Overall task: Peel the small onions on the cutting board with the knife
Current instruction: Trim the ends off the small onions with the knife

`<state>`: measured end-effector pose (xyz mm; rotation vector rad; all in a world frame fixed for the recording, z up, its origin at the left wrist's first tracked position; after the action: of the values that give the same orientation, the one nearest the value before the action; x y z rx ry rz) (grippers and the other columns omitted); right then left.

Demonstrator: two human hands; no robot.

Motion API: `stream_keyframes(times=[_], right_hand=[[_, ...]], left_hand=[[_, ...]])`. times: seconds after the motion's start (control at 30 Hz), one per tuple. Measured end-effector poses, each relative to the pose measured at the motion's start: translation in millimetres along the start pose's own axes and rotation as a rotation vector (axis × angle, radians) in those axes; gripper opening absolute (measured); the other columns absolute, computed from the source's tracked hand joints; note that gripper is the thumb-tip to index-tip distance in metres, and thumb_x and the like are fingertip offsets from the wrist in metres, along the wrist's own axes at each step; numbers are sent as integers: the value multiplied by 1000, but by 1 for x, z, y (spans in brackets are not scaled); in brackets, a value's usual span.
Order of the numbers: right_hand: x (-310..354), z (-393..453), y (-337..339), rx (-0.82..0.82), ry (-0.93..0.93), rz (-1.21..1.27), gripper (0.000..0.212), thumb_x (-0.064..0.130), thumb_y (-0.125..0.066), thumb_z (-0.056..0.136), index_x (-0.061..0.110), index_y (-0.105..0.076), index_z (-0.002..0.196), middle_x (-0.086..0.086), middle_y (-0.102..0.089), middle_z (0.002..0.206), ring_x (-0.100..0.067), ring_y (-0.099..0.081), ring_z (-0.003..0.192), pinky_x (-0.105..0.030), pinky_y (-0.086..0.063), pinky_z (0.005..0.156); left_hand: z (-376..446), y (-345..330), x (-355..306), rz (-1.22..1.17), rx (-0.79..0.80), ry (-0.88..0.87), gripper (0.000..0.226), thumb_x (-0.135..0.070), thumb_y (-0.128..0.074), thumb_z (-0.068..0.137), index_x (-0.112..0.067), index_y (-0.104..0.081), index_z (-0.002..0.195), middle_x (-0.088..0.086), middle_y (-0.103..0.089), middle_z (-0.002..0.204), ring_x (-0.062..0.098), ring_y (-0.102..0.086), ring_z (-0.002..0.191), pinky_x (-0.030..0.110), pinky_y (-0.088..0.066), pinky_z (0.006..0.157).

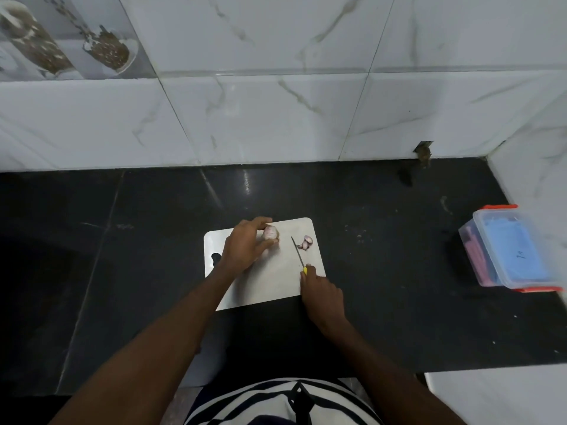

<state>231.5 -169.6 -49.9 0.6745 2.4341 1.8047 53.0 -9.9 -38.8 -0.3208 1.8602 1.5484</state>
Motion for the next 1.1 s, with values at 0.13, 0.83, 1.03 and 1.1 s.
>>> stream_keyframes(times=[0.13, 0.83, 1.03, 1.1], right_hand=[[11, 1, 10, -54, -47, 90, 35, 45, -25, 115, 20, -49, 120, -10, -72, 106, -36, -72, 92, -46, -53, 78], [54, 16, 8, -15, 41, -102, 41, 39, -21, 117, 13, -52, 125, -12, -71, 109, -36, -72, 94, -40, -38, 68], [57, 17, 7, -29, 38, -136, 40, 41, -23, 116, 14, -52, 125, -9, -72, 109, -34, -73, 94, -37, -36, 67], [58, 17, 7, -22, 33, -132, 40, 41, -23, 116, 15, -52, 125, -9, -72, 110, -33, -73, 94, -37, -35, 67]], left_hand=[[-16, -2, -10, -14, -70, -26, 42, -52, -83, 88, -36, -72, 125, -13, -72, 122, 10, -59, 119, 34, -51, 89], [-24, -25, 22, -48, -98, -40, 37, -67, -69, 93, -40, -76, 117, -22, -78, 115, 13, -64, 110, 46, -56, 93], [-19, -27, 27, -39, -81, -58, 38, -69, -66, 91, -40, -76, 114, -22, -77, 110, 16, -63, 108, 47, -56, 91], [-18, -29, 28, -52, -79, -52, 37, -69, -66, 92, -42, -75, 116, -24, -77, 112, 14, -63, 109, 47, -56, 91]])
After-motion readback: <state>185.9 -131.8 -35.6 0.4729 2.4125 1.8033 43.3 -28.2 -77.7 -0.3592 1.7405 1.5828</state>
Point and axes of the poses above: each hand's wrist, its own z-axis towards the middle knuckle, its own y-axis out of the back of the hand, x = y × z, the point moved 1 cm from there along z, towards the middle knuckle
